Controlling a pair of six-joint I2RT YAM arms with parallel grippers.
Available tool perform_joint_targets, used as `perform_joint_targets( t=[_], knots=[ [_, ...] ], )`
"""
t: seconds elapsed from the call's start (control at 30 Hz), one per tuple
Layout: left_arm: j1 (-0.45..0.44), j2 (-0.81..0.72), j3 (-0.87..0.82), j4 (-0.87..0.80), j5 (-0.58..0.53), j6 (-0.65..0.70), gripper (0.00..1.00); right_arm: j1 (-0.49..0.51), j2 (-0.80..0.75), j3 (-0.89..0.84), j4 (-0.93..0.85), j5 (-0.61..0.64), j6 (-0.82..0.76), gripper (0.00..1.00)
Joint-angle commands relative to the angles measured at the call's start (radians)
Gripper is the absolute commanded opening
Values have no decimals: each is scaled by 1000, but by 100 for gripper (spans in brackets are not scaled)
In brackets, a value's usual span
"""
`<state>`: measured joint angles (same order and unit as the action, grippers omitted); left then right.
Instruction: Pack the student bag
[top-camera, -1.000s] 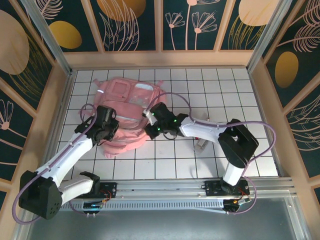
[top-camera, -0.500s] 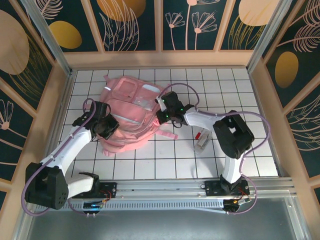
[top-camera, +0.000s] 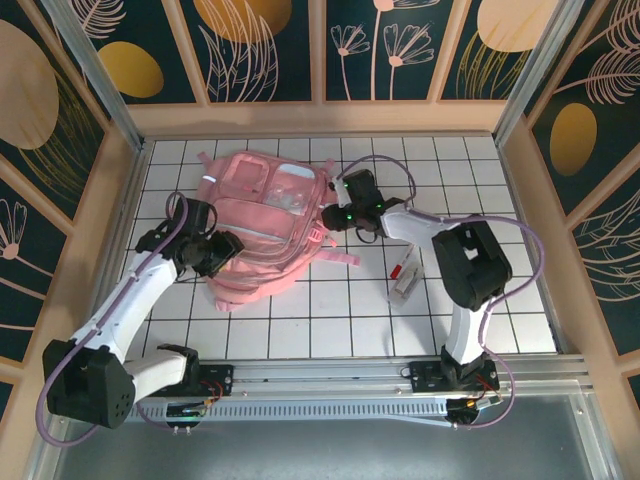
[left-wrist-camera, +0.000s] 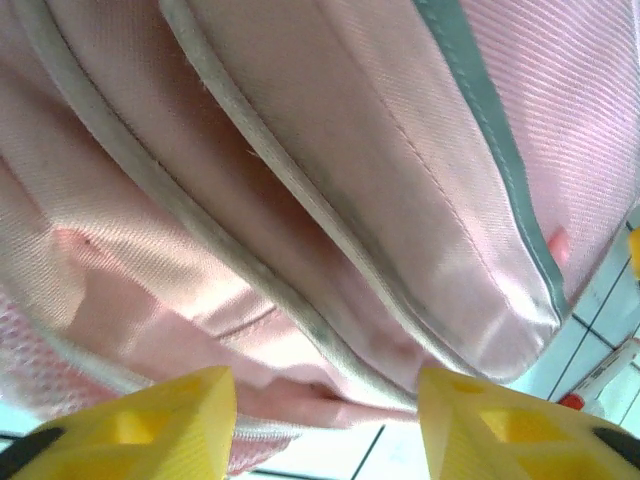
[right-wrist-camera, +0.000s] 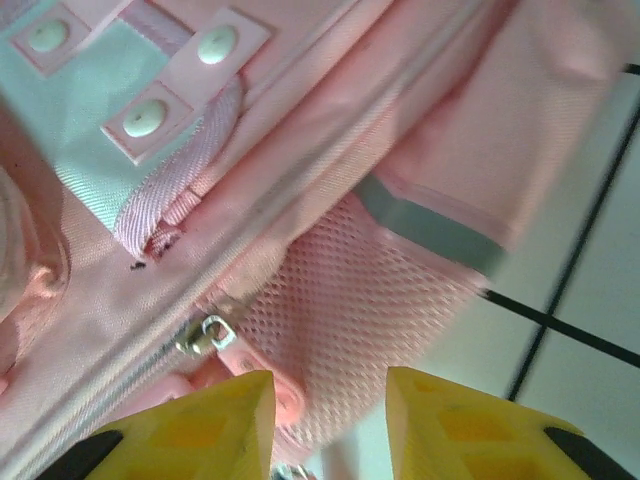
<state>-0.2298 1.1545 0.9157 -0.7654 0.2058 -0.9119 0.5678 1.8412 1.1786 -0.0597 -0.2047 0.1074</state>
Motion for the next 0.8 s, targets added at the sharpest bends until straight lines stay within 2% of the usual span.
perform_joint_targets(
  t=[0.0, 0.1, 0.33, 0.6, 0.77],
  knots=[
    [6, 3, 125, -196, -76, 125, 54, 9, -125, -23, -36, -54, -63, 37],
    [5, 12, 129, -211, -115, 99, 54, 9, -167, -26, -48, -78, -129, 38],
    [6, 45, 81, -45, -185, -48, 55, 9, -210, 16, -56, -138, -141, 39],
    [6, 142, 63, 149, -234, -164, 54, 11, -274, -34, -39, -123, -142, 40],
    [6, 186, 13, 189, -276, -201, 54, 10, -297, -65, -49, -100, -159, 40]
  ],
)
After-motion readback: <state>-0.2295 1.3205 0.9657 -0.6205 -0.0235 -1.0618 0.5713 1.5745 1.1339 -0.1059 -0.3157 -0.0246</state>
